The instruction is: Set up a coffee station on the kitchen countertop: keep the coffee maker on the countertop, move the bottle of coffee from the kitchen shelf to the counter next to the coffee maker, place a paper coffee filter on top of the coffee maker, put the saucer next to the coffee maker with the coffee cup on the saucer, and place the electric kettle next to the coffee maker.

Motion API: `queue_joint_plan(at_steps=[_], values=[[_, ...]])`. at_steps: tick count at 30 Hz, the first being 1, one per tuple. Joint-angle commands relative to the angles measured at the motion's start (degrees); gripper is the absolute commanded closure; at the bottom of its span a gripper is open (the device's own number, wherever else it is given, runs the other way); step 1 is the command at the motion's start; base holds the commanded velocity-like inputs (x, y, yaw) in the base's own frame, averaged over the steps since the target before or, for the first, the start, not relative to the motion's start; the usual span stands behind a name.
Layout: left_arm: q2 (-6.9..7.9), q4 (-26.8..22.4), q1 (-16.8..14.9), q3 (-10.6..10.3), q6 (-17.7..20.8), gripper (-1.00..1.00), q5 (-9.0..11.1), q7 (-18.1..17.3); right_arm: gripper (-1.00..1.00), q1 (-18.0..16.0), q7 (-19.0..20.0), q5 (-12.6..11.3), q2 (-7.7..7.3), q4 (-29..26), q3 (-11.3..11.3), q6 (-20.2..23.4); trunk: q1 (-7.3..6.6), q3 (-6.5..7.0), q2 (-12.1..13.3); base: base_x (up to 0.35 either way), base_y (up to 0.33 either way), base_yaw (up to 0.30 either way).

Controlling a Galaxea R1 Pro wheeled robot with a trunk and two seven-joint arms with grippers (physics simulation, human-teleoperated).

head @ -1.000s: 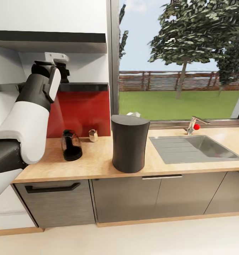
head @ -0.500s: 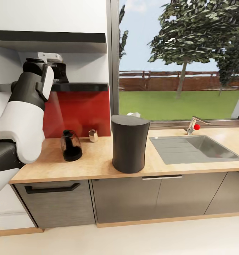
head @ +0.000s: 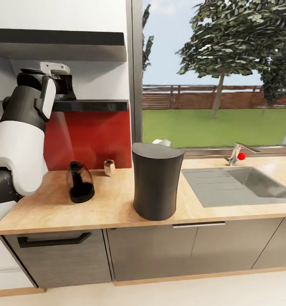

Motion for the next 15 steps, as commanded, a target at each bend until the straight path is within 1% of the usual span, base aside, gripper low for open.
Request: queue_joint_plan(at_steps=[1,2,4,6,12,15], values=[[0.32,-0.38,0.27,-0.27,-0.07,-1.0,-0.83,-0.55,-1.0,0.19,0.19,-0.89,0.35,-0.29,0.33,-0.32,0.07,-0.13,-0.12,0.0,0.0,0.0],[0.64,-0.69,-0.06,-0.1,-0.39,-1.0,-0.89,-0.37,-1.0,-0.14,0.11,-0.89,0.6,-0.21,0.34,-0.16,0.07,-0.13,-0.12,0.0,0.0,0.0],[1.25,-0.68,-0.71,-0.03,-0.73,-1.0,-0.89,-0.07,-1.0,-0.25,-0.06,-0.91,0.63,-0.18,0.35,-0.1,0.07,-0.13,-0.12,0.0,0.0,0.0],[1.46,-0.03,-1.36,0.05,-1.04,-1.0,-0.84,0.23,-1.0,-0.48,-0.4,-0.95,0.82,-0.15,0.36,-0.01,0.07,-0.13,-0.12,0.0,0.0,0.0],[1.95,1.22,-2.49,-0.13,-1.37,-1.0,-1.15,-1.57,-1.0,-0.7,-0.74,-0.91,2.68,-0.23,0.37,0.01,0.07,-0.13,-0.12,0.0,0.0,0.0],[2.05,1.22,-2.65,-0.15,-1.37,-1.0,-1.24,-2.53,-1.0,-0.71,-0.75,-0.9,2.81,-0.22,0.37,0.02,0.07,-0.13,-0.12,0.0,0.0,0.0]])
